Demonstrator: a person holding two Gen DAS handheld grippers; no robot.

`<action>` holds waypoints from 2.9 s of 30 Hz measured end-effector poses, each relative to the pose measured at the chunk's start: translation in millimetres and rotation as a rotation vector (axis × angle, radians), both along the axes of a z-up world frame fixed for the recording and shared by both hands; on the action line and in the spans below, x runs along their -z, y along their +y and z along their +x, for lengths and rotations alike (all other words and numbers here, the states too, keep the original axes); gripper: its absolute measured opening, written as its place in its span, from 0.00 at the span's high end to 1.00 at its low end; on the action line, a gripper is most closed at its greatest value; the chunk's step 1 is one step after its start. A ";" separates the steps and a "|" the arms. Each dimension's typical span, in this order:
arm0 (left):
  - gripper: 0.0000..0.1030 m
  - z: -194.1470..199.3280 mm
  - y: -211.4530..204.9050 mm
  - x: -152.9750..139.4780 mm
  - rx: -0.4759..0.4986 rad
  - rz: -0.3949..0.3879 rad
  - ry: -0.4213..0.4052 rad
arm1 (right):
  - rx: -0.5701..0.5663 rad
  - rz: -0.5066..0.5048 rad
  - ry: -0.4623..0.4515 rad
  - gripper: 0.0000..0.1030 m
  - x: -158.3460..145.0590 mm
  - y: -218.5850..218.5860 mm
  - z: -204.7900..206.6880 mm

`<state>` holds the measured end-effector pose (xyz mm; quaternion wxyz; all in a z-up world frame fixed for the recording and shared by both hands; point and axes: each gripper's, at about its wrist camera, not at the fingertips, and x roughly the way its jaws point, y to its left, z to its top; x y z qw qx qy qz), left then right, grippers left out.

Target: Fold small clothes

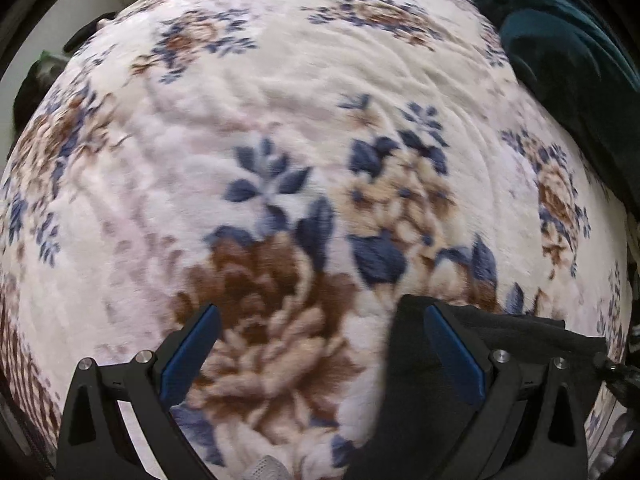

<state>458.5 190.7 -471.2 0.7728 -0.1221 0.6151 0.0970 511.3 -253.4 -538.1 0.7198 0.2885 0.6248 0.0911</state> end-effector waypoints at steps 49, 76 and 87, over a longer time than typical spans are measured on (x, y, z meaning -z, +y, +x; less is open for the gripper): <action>0.00 -30.7 -48.9 -2.0 0.132 -0.057 0.029 | -0.093 0.060 0.126 0.40 26.5 -4.3 -17.6; 0.00 -28.5 -44.3 -7.3 0.125 -0.054 0.010 | -0.083 0.021 0.039 0.91 11.8 11.6 3.1; 0.00 -43.5 -43.4 -3.1 0.116 -0.075 0.036 | 0.004 0.059 0.258 0.56 24.9 -29.8 -44.0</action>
